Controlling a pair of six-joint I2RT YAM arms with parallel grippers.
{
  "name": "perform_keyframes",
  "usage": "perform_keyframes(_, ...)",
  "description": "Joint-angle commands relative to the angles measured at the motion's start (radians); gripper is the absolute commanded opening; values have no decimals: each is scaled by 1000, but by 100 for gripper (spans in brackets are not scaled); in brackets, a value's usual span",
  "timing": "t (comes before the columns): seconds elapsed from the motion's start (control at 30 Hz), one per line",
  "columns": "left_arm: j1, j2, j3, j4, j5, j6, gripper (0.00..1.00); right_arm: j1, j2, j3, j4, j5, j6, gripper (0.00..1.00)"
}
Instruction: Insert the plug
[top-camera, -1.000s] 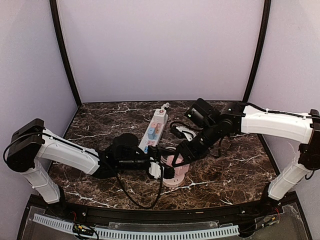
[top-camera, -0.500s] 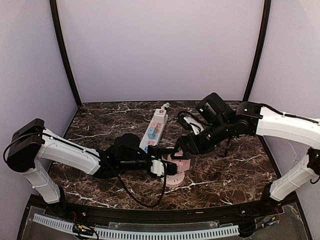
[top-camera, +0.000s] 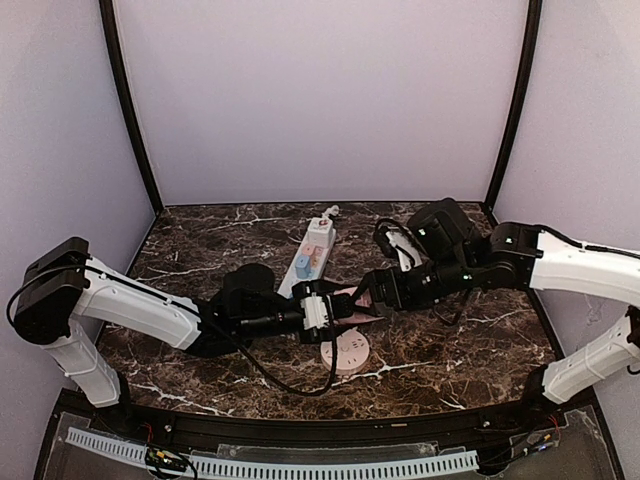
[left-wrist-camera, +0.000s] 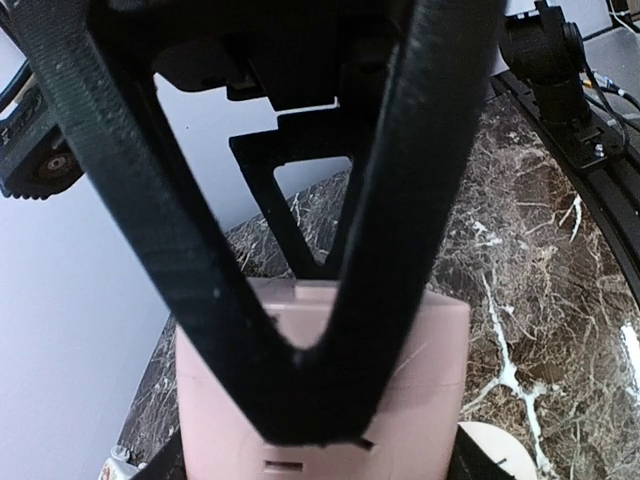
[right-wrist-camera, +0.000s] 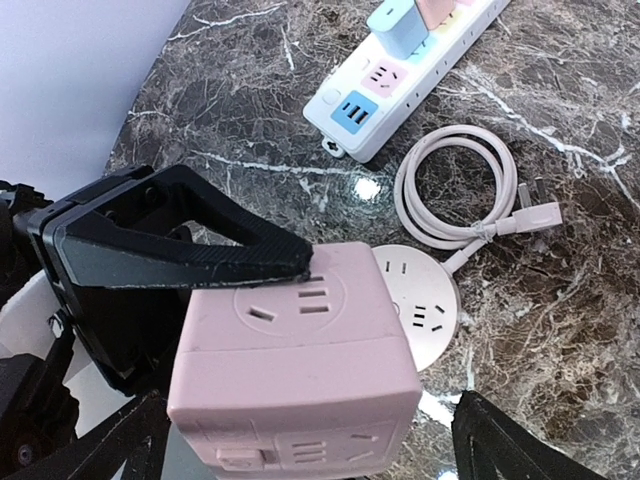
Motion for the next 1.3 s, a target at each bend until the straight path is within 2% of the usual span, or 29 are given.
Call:
perform_keyframes(0.0,-6,-21,9,95,16,-112,7,27,28,5,73,38,22,96)
perform_keyframes(0.23,-7,-15,2,125,12,-144,7,34,49,29,79,75,24,79)
perform_keyframes(0.47,-6,-1,6,139,10,-154,7,36,51,28,99,68,28,73)
perform_keyframes(0.63,-6,2,1,157,9,-156,8,36,53,28,104,67,28,45)
perform_keyframes(0.7,-6,-1,-7,169,7,-159,18,36,57,35,95,74,27,33)
perform_keyframes(0.73,-6,-3,-19,176,4,-161,38,35,60,39,88,78,26,27)
perform_keyframes(0.77,-6,-9,-26,193,1,-165,65,36,62,47,74,86,24,23)
perform_keyframes(0.8,-6,-13,-47,203,-8,-170,77,36,66,57,55,97,21,20)
perform_keyframes(0.83,-6,-26,-59,225,-19,-181,92,36,68,68,34,102,15,17)
perform_keyframes(0.93,-6,-65,-128,245,-70,-201,98,36,68,100,-30,147,-2,11)
perform_keyframes(1.0,-6,-105,-165,232,-96,-210,99,34,69,125,-86,168,-12,6)
perform_keyframes(1.27,-5,-242,-261,119,-281,-206,99,34,100,213,-234,181,-14,0)
